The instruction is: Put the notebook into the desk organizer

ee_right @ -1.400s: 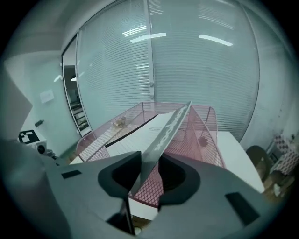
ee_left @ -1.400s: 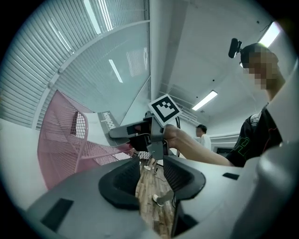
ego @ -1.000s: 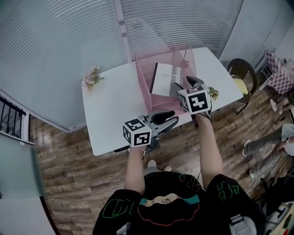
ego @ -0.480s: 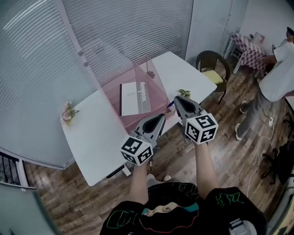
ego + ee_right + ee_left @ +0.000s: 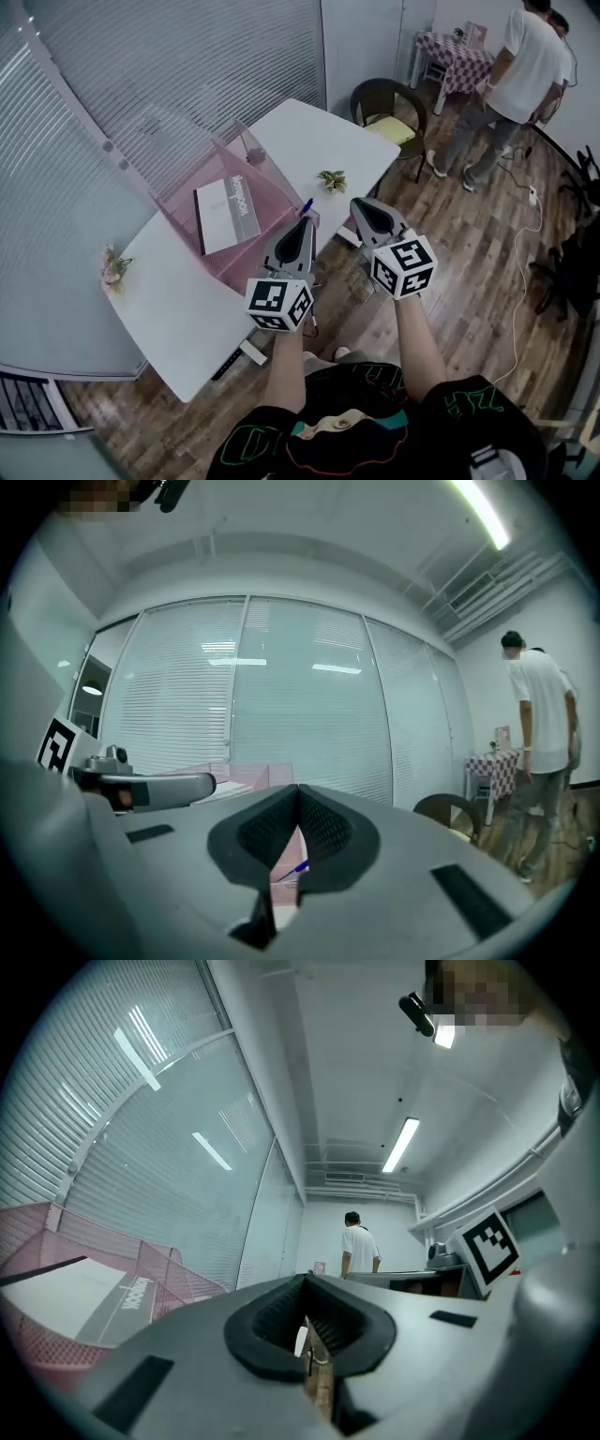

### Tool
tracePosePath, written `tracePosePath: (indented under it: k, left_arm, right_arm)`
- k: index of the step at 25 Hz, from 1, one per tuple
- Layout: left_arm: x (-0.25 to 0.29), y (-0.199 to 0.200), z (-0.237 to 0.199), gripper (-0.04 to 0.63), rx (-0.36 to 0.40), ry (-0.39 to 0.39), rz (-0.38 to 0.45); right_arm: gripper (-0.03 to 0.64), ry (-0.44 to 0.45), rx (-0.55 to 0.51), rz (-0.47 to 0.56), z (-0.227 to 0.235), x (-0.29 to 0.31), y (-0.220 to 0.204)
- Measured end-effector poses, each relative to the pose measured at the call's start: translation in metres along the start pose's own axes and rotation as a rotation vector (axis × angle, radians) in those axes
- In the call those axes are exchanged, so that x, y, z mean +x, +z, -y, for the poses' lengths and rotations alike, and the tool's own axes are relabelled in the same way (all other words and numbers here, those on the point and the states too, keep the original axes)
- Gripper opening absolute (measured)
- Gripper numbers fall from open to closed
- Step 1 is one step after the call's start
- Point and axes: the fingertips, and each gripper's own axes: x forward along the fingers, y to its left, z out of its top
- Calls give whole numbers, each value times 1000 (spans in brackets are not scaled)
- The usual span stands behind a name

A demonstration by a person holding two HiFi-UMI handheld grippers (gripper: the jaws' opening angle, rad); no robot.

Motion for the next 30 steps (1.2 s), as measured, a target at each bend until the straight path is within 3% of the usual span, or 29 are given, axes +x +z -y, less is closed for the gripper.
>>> tracePosePath:
  k: [10,18,30]
  left_arm:
    - [22,-20,9,-5,25,-7,-35]
    - [40,-32,1,-5,36,81,-82]
    - [57,-27,5,-5,43,80,-55]
  right_arm:
    - [3,-43,-43,20,21,-14,-8]
    - [3,-91,-41,16,41,-20,-13]
    - [3,-127,-59,30,62,-26,-8]
